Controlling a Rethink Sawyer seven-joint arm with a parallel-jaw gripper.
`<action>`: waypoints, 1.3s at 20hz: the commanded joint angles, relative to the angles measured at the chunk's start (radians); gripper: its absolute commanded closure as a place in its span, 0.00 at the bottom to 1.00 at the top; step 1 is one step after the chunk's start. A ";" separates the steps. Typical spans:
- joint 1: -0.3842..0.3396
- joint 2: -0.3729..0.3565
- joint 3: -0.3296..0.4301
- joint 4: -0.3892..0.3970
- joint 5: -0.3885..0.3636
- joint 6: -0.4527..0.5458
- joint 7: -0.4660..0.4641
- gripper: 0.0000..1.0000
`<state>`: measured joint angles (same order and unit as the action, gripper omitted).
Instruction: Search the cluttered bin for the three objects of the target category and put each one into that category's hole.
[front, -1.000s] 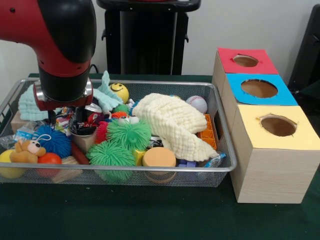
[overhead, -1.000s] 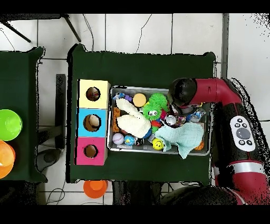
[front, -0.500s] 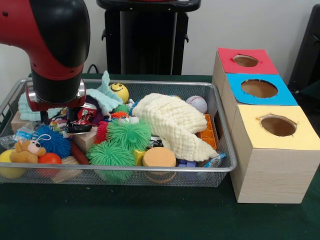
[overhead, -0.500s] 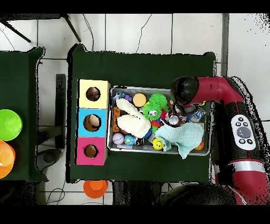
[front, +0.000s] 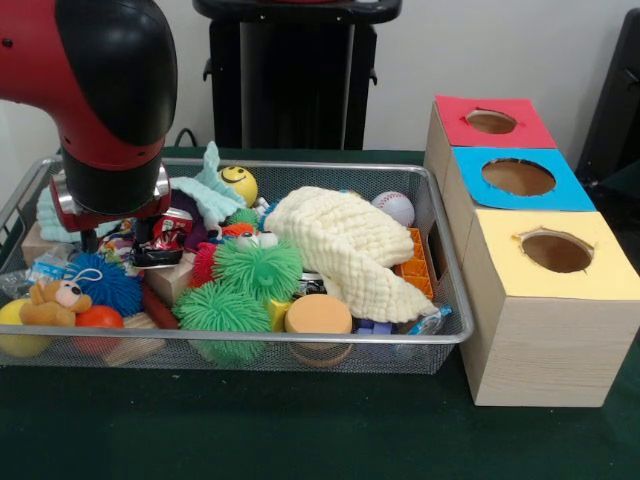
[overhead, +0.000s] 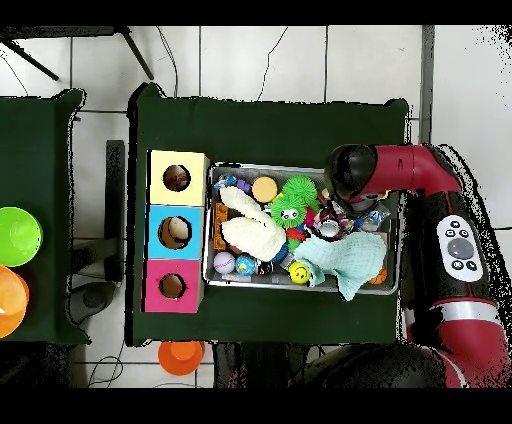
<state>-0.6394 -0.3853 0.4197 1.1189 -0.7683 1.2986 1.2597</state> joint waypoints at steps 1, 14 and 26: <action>-0.013 0.041 -0.004 0.021 -0.041 0.065 -0.289 0.00; 0.022 0.018 -0.046 -0.016 -0.095 0.136 -0.322 0.00; 0.032 0.033 -0.056 -0.103 -0.201 0.069 -0.351 0.00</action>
<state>-0.6131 -0.3829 0.3993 1.0498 -0.8726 1.3296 1.2519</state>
